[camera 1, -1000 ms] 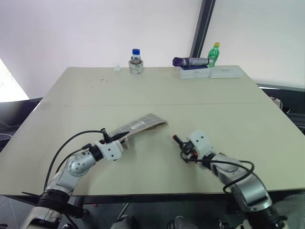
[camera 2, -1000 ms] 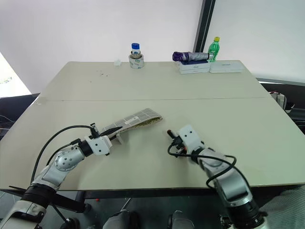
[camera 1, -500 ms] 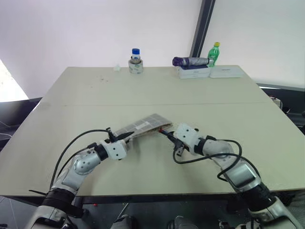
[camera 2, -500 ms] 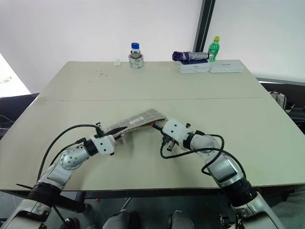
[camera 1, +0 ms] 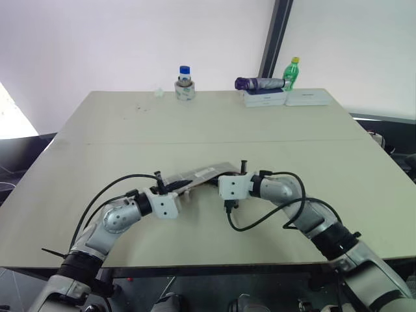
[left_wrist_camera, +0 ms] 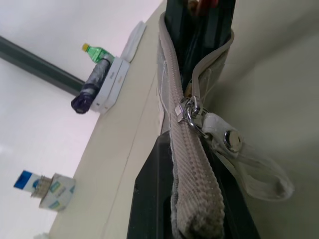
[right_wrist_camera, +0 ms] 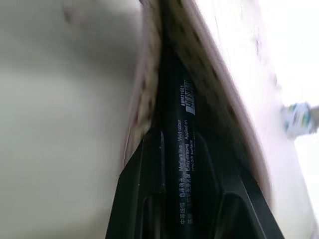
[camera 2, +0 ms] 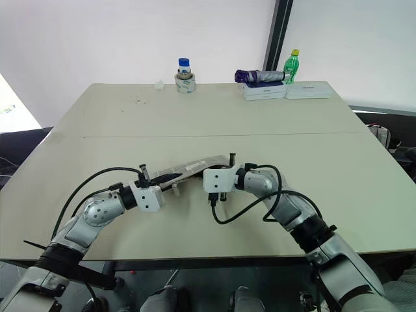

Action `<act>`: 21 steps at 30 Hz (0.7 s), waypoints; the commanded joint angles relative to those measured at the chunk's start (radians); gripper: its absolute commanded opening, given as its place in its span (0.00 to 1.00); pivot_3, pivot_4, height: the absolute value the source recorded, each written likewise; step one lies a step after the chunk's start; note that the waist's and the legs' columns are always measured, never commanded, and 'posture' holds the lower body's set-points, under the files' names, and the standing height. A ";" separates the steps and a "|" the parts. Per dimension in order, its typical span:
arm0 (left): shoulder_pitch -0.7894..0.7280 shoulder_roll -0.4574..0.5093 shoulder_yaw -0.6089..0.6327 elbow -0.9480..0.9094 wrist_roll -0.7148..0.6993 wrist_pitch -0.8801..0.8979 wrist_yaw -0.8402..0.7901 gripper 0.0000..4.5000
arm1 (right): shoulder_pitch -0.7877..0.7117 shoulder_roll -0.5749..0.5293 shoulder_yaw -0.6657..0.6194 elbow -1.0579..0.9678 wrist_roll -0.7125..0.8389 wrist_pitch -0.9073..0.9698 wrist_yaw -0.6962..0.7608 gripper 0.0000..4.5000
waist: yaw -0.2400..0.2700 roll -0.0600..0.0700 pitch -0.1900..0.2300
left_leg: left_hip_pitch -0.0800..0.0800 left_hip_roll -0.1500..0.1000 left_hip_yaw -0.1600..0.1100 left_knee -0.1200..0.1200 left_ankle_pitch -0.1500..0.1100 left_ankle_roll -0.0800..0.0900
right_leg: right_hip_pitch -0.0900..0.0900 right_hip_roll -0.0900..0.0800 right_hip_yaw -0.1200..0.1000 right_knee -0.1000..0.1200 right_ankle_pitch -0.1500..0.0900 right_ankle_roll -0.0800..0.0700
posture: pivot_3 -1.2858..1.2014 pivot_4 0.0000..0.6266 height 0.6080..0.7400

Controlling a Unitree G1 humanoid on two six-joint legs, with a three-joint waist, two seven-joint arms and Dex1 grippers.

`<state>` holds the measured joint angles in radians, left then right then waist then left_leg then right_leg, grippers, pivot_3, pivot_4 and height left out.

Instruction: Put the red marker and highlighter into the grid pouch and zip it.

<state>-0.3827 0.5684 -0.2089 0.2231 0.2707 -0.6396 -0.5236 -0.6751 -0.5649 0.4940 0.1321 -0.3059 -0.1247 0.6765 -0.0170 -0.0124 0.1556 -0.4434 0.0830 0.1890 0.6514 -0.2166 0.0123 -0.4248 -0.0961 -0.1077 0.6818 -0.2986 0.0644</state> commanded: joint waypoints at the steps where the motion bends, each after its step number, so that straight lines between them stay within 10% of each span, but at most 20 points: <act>1: -0.025 0.002 -0.003 -0.039 -0.047 -0.026 -0.027 0.00 | -0.060 0.021 0.008 0.057 -0.008 -0.174 0.025 0.07 | 0.000 0.000 0.000 | 0.000 0.000 0.000 0.000 0.000 0.000 | 0.000 0.000 0.000 0.000 0.000 0.000 | 0.52 0.24 1.00; 8: -0.019 0.017 0.007 -0.028 -0.094 -0.042 -0.067 0.00 | -0.080 0.055 -0.032 0.149 0.042 -0.260 0.074 0.07 | 0.001 0.000 0.000 | 0.000 0.000 0.000 0.000 0.000 0.000 | 0.000 0.000 0.000 0.000 0.000 0.000 | 0.52 0.24 1.00; 16: -0.004 0.009 0.014 -0.024 -0.075 -0.010 -0.046 0.00 | -0.041 0.030 -0.138 0.073 0.145 -0.182 0.140 0.98 | 0.004 0.000 0.000 | 0.000 0.000 0.000 0.000 0.000 0.000 | 0.000 0.000 0.000 0.000 0.000 0.000 | 0.52 0.24 1.00; 21: -0.001 0.009 0.018 -0.015 -0.078 0.001 -0.039 0.00 | 0.023 -0.055 -0.198 -0.046 0.235 -0.135 0.236 0.99 | 0.005 0.000 0.000 | 0.000 0.000 0.000 0.001 0.000 0.000 | 0.001 0.000 0.000 0.000 0.000 0.000 | 0.52 0.24 1.00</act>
<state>-0.3823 0.5778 -0.2102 0.2252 0.2065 -0.6345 -0.5729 -0.6572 -0.6092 0.3382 0.1453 -0.1185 -0.2729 0.8899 -0.0119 -0.0123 0.1556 -0.4433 0.0832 0.1885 0.6520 -0.2165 0.0122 -0.4242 -0.0962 -0.1077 0.6819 -0.2985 0.0644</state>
